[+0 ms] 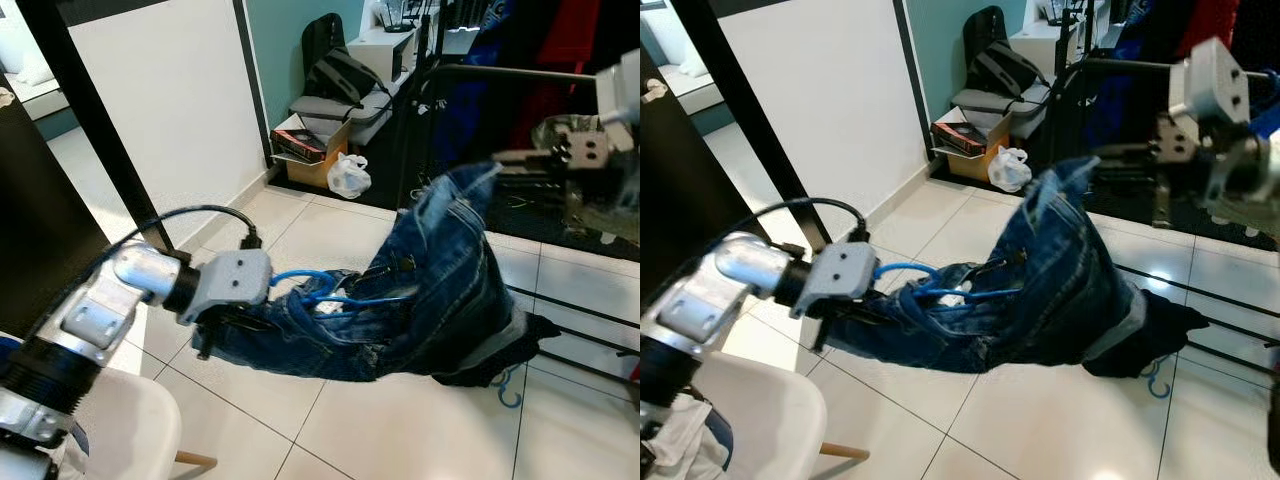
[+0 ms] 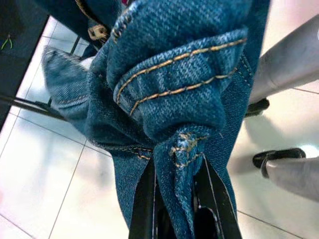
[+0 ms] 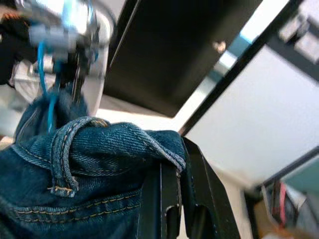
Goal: Hang hanger
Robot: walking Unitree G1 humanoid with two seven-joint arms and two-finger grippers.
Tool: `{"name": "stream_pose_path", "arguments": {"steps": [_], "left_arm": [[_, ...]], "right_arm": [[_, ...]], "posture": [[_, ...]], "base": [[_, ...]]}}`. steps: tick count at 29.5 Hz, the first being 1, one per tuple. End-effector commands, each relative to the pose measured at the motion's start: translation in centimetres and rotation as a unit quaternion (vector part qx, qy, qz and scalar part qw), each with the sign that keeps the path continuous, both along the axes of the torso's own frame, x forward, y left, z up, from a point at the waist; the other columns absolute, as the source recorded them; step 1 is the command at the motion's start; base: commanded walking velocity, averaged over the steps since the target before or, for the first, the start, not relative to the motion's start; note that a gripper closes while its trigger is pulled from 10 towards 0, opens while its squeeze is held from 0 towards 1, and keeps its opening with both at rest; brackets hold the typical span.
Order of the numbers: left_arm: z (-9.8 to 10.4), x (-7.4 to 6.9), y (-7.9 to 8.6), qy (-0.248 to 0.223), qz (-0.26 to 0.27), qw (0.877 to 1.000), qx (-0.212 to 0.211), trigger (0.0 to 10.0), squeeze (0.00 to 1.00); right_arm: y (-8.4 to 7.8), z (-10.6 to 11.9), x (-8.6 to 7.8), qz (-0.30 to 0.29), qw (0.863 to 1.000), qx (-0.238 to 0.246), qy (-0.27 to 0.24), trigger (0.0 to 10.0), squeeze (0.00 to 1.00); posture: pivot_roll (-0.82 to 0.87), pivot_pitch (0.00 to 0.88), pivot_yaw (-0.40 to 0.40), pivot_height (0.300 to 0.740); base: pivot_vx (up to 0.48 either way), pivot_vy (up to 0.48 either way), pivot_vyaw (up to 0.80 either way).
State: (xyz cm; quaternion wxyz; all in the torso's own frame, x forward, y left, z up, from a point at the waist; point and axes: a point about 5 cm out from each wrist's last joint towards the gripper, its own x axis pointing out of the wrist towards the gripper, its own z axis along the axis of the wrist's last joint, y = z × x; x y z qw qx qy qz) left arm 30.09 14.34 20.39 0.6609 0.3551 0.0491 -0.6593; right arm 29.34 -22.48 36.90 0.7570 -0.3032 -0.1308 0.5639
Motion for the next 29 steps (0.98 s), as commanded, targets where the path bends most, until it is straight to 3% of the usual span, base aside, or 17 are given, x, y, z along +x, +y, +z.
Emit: {"name": "stream_pose_path", "arguments": {"steps": [1, 6, 9, 11, 13, 16, 17, 18, 20, 21, 24, 26, 27, 28, 29], "left_arm": [[-0.7, 0.0, 0.3, 0.006, 0.005, 1.000, 0.016, 0.0, 0.00], [-0.9, -0.1, -0.3, 0.003, 0.005, 1.000, 0.004, 0.0, 0.00], [-0.3, -0.1, -1.0, -0.005, 0.002, 1.000, -0.025, 0.0, 0.00], [-0.3, -0.1, -1.0, -0.005, 0.002, 1.000, -0.025, 0.0, 0.00], [0.8, -0.1, -1.5, -0.018, 0.000, 0.998, -0.055, 0.0, 0.00], [1.3, -0.2, -1.6, -0.022, -0.003, 0.998, -0.067, 0.0, 0.00], [1.9, -0.2, -1.6, -0.026, -0.004, 0.996, -0.080, 0.0, 0.00], [1.9, -0.2, -1.6, -0.026, -0.004, 0.996, -0.080, 0.0, 0.00], [2.9, -0.3, -1.4, -0.035, -0.002, 0.995, -0.095, 0.0, 0.00], [3.2, -0.2, -1.2, -0.041, 0.003, 0.994, -0.097, 0.0, 0.00], [3.2, -0.2, -1.2, -0.041, 0.003, 0.994, -0.097, 0.0, 0.00], [3.3, 0.0, -1.0, -0.047, 0.012, 0.994, -0.099, 0.0, 0.00], [3.3, 0.0, -1.0, -0.047, 0.012, 0.994, -0.099, 0.0, 0.00], [3.4, 0.1, -0.8, -0.049, 0.019, 0.993, -0.104, 0.0, 0.00], [3.4, 0.1, -0.8, -0.048, 0.024, 0.992, -0.115, 0.0, 0.00]], "right_arm": [[0.6, 1.0, -0.5, 0.026, 0.999, 0.015, -0.021, 0.0, 0.00], [1.1, 1.4, -0.6, 0.043, 0.998, 0.040, -0.022, 0.0, 0.00], [1.4, -0.6, 0.8, 0.008, 1.000, 0.015, 0.004, 0.0, 0.00], [1.4, -0.6, 0.8, 0.008, 1.000, 0.015, 0.004, 0.0, 0.00], [1.5, -4.6, 2.6, -0.047, 0.996, -0.054, 0.049, 0.0, 0.00], [1.5, -6.4, 3.2, -0.070, 0.992, -0.086, 0.065, 0.0, 0.00], [1.0, -8.2, 3.9, -0.104, 0.984, -0.122, 0.082, 0.0, 0.00], [1.0, -8.2, 3.9, -0.104, 0.984, -0.122, 0.082, 0.0, 0.00], [-0.2, -10.4, 4.8, -0.169, 0.965, -0.170, 0.103, 0.0, 0.00], [-0.9, -11.4, 5.0, -0.195, 0.954, -0.199, 0.113, 1.2, 0.00], [-0.9, -11.4, 5.0, -0.195, 0.954, -0.199, 0.113, 1.2, 0.00], [-1.8, -12.7, 5.0, -0.218, 0.938, -0.235, 0.128, 1.0, 0.00], [-1.8, -12.7, 5.0, -0.218, 0.938, -0.235, 0.128, 1.0, 0.00], [-2.2, -13.6, 5.0, -0.233, 0.930, -0.249, 0.138, 10.0, 0.00], [-2.4, -14.2, 5.2, -0.255, 0.925, -0.238, 0.150, 10.0, 0.04]], "posture": [[-0.07, 0.000, 0.091, 0.740], [-0.07, 0.000, 0.091, 0.740], [-0.07, 0.000, 0.091, 0.740], [-0.07, 0.000, 0.091, 0.740], [-0.07, 0.000, 0.089, 0.740], [-0.07, 0.000, 0.089, 0.740], [-0.06, 0.000, 0.085, 0.740], [-0.06, 0.000, 0.085, 0.740], [-0.06, 0.000, 0.083, 0.740], [-0.06, 0.000, 0.083, 0.740], [-0.06, 0.000, 0.083, 0.740], [-0.06, 0.000, 0.082, 0.740], [-0.06, 0.000, 0.082, 0.740], [-0.06, 0.000, 0.081, 0.740], [-0.06, 0.000, 0.083, 0.740]], "base": [[0.000, 0.000, 0.00], [0.000, 0.000, 0.00], [0.000, 0.000, 0.00], [0.000, 0.000, 0.00], [0.000, 0.000, 0.00], [0.000, 0.000, 0.00], [0.000, 0.000, 0.00], [0.000, 0.000, 0.00], [0.000, 0.000, 0.00], [0.000, 0.000, 0.00], [0.000, 0.000, 0.00], [0.000, 0.000, 0.00], [0.000, 0.000, 0.00], [0.000, 0.000, 0.00], [0.000, 0.000, 0.00]]}}
